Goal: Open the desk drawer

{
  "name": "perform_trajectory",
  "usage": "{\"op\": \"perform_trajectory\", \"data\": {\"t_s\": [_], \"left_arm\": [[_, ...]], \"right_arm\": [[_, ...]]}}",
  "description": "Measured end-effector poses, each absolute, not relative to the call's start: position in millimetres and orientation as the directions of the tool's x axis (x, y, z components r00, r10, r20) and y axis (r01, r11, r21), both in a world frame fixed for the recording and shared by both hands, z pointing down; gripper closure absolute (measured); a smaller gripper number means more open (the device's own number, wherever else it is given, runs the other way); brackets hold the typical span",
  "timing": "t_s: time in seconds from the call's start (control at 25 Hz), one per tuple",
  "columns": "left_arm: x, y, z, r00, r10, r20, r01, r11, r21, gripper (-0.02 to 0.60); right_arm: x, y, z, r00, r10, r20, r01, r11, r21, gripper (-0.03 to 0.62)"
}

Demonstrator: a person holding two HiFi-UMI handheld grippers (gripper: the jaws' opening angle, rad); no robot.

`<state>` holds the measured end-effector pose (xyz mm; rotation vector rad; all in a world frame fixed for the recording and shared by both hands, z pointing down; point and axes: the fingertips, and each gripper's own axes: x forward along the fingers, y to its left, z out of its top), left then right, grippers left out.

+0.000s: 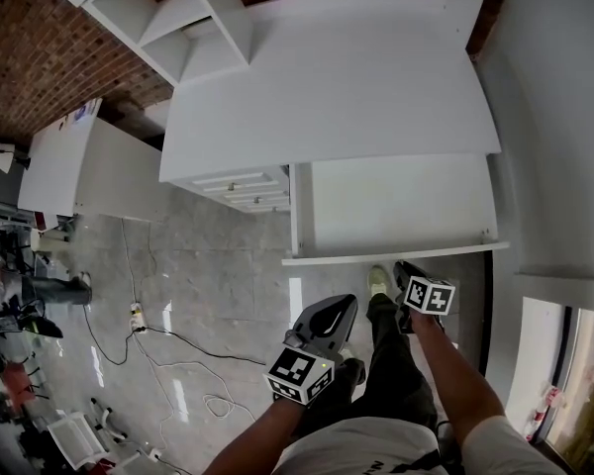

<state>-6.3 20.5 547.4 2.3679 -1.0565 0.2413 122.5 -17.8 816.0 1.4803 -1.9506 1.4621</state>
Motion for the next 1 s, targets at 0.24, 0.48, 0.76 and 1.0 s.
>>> {"op": "perform_trajectory", "data": {"t_s": [0.24,0.48,0.76,1.0], "left_arm": [[-8.2,23.2,540.6,0.683,-0.641,0.35,-0.728,-0.563,0.391,0.569],[-6.7,23.6,525.5,0.696,-0.643,0.32,-0.715,-0.579,0.393,0.569],[-9.1,27.1,504.3,0.703,-0.648,0.294,-0.707,-0.589,0.391,0.569],[-16.3,26.4,486.8,0.695,-0.665,0.273,-0.711,-0.581,0.397,0.569]], "right_arm": [[126.6,-10.9,809.1,-0.418,-0.533,0.735,-0.844,-0.072,-0.532,0.516],[117.5,-3.2,774.3,-0.436,-0.526,0.73,-0.848,-0.032,-0.529,0.531],[93.9,-12.4,697.1,-0.501,-0.6,0.624,-0.808,0.064,-0.586,0.554],[76.1,-16.7,625.4,-0.539,-0.644,0.543,-0.79,0.163,-0.591,0.557]]}}
